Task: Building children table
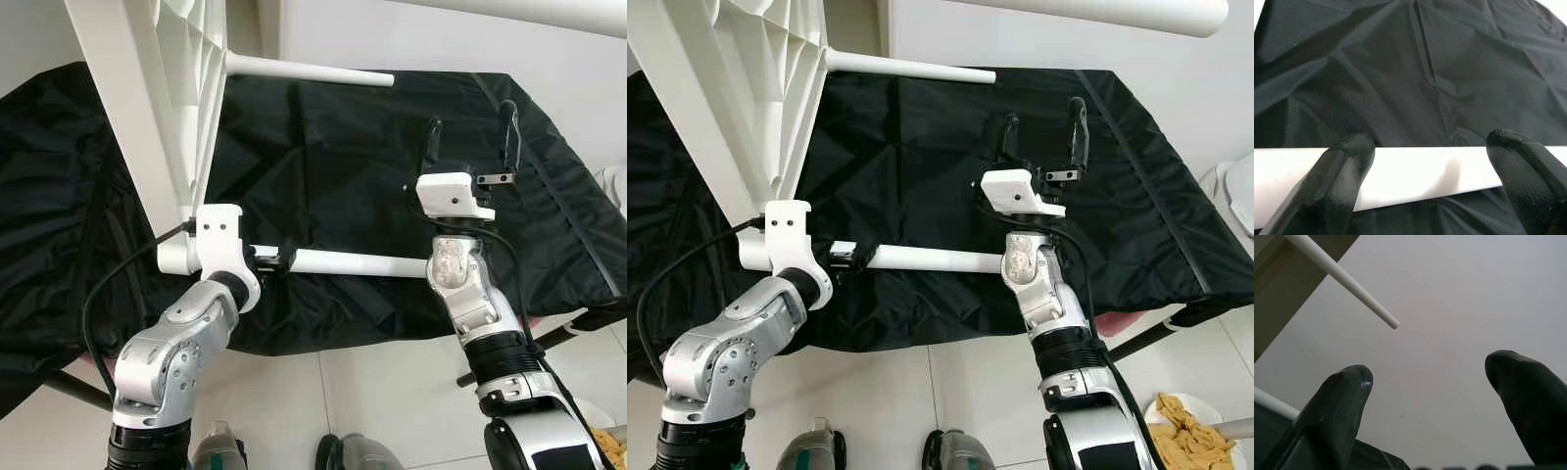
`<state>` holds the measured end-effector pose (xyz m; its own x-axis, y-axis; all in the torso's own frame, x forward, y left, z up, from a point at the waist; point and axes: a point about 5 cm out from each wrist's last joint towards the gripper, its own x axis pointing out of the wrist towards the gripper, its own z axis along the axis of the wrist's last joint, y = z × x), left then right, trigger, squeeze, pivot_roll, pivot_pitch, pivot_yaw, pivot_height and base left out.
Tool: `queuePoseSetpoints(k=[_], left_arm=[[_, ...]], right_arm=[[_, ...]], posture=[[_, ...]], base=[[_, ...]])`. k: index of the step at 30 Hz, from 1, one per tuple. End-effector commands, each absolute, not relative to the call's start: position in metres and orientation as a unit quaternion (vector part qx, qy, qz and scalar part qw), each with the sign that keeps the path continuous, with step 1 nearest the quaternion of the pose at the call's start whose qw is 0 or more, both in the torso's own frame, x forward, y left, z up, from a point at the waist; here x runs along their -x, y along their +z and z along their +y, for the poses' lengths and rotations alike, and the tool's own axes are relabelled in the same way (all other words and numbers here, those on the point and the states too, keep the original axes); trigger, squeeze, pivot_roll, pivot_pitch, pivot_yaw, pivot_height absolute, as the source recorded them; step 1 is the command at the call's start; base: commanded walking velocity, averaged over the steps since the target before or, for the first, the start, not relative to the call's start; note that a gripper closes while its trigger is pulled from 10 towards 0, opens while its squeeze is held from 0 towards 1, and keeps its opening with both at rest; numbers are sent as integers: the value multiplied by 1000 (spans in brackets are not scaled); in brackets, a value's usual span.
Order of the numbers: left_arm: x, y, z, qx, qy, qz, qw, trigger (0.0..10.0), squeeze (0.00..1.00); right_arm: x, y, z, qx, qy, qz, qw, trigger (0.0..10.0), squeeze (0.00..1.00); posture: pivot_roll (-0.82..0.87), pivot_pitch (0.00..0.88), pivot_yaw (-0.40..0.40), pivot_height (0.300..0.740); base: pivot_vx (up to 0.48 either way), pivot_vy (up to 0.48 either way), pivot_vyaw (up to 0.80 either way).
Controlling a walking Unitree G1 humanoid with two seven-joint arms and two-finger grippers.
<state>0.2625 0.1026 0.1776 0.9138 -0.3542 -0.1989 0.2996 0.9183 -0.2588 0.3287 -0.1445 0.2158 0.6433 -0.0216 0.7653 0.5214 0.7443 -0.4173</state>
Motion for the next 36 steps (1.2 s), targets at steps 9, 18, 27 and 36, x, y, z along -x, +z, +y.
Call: queuePoseSetpoints(k=[9,18,27,36], left_arm=[[-260,181,112,41,-51,130,989,10000,0],[-260,190,120,40,0,117,992,10000,0],[-257,188,121,45,4,129,991,10000,0],[-242,171,117,-38,-115,131,984,10000,0]], right_arm=[[-330,218,-145,324,-168,-391,845,10000,0],[-332,217,-142,326,-164,-389,846,10000,0],[-334,218,-141,328,-162,-391,845,10000,0],[-335,218,-140,329,-159,-391,845,10000,0]], posture=[[172,121,-64,740],[179,120,-74,740],[180,122,-78,740],[187,123,-79,740]], base=[[0,0,0],[0,0,0],[0,0,0],[0,0,0]])
